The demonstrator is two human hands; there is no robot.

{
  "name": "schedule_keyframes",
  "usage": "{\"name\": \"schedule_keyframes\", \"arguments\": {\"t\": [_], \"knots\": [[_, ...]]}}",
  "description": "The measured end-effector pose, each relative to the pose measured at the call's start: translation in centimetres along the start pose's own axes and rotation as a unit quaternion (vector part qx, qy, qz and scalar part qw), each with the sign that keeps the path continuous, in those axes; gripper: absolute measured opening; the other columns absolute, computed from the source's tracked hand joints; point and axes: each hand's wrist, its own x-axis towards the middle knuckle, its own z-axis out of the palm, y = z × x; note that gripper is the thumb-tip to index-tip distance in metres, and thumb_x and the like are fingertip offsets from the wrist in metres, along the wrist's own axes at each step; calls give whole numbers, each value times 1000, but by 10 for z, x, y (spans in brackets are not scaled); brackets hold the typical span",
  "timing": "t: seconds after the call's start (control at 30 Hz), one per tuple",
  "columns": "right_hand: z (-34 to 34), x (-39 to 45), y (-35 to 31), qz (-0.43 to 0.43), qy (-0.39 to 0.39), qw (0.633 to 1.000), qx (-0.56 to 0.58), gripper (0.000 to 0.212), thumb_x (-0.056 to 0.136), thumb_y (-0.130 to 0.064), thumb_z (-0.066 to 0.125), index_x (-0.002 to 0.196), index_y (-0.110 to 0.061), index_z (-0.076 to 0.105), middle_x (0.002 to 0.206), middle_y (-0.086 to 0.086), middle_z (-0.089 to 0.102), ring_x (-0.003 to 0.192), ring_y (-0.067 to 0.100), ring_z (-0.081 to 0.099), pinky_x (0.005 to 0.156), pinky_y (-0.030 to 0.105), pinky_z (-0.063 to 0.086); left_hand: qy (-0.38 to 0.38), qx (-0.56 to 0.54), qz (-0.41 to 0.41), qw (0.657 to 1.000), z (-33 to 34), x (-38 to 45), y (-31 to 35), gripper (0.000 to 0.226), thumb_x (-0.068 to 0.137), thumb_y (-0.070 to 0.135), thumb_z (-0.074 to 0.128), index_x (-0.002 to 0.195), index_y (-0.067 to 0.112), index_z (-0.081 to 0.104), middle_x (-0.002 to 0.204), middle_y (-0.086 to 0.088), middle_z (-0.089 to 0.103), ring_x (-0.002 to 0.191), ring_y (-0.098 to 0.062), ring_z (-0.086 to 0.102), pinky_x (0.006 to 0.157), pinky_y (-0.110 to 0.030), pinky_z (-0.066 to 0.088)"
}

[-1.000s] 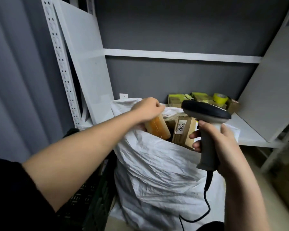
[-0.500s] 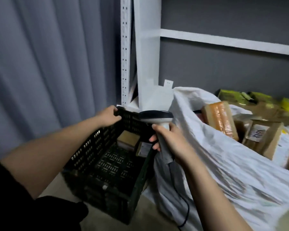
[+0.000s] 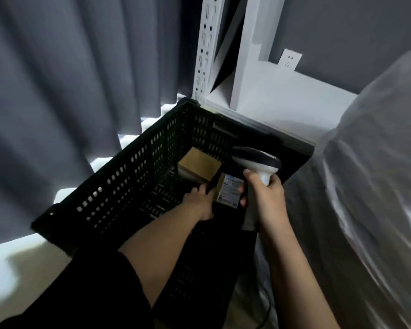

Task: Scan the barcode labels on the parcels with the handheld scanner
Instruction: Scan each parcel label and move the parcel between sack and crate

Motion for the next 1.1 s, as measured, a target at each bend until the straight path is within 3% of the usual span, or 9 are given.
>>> {"name": "schedule_keyframes", "arguments": {"t": [0.07,0.17,0.3,0.5,0.67,0.77,0.9,1.1], "knots": [[1,11,7,3,-9,1000,-3,19,92,-20,64,102,-7,54,63,5,61,39,7,51,40,20,41,-14,36,7,999,20,28,8,87,92,37,58,154,25,-2,160,-10,-6,142,-37,12,109,-47,29],[-3,19,13,4,-12,1000,-14,19,91,-24,64,102,-11,55,59,0,61,41,10,50,43,24,41,-20,10,-13,1000,34,61,19,90,92,43,56,153,23,-8,159,-14,-10,143,-37,9,110,-47,25],[-5,24,19,5,0,1000,0,20,91,-26,64,100,-11,55,58,0,62,41,13,49,46,28,40,24,-92,-66,993,46,88,39,88,91,52,51,154,22,-2,159,-16,-4,142,-38,17,108,-44,29],[-5,29,29,-8,-2,1000,12,13,91,-24,63,97,-15,56,61,2,63,40,13,48,43,23,39,57,-76,-104,990,63,109,45,79,93,60,37,153,33,-7,159,-19,-10,139,-40,22,105,-42,30],[-6,27,35,-19,-10,1000,0,14,91,-23,63,99,-14,57,61,3,64,40,14,48,42,23,40,105,-116,-111,981,63,112,49,80,91,51,49,152,24,5,152,-23,13,129,-39,37,97,-40,38],[-9,27,36,-23,-10,1000,-2,15,91,-22,63,102,-13,57,60,3,63,40,15,48,42,24,39,122,-133,-116,977,60,110,47,79,86,47,57,146,17,16,143,-21,23,123,-39,40,92,-38,42],[-13,27,37,-17,2,1000,3,18,91,-22,64,102,-10,57,59,2,62,40,12,49,43,23,41,103,-137,-109,979,54,91,28,98,72,62,66,141,15,14,137,-18,25,121,-39,39,91,-40,42],[-17,22,29,39,-4,999,35,8,88,-7,67,91,-4,59,48,-2,55,37,7,47,40,19,40,105,-151,-38,982,18,-3,16,90,65,57,73,129,19,22,127,-11,29,116,-37,42,87,-39,44]]}}
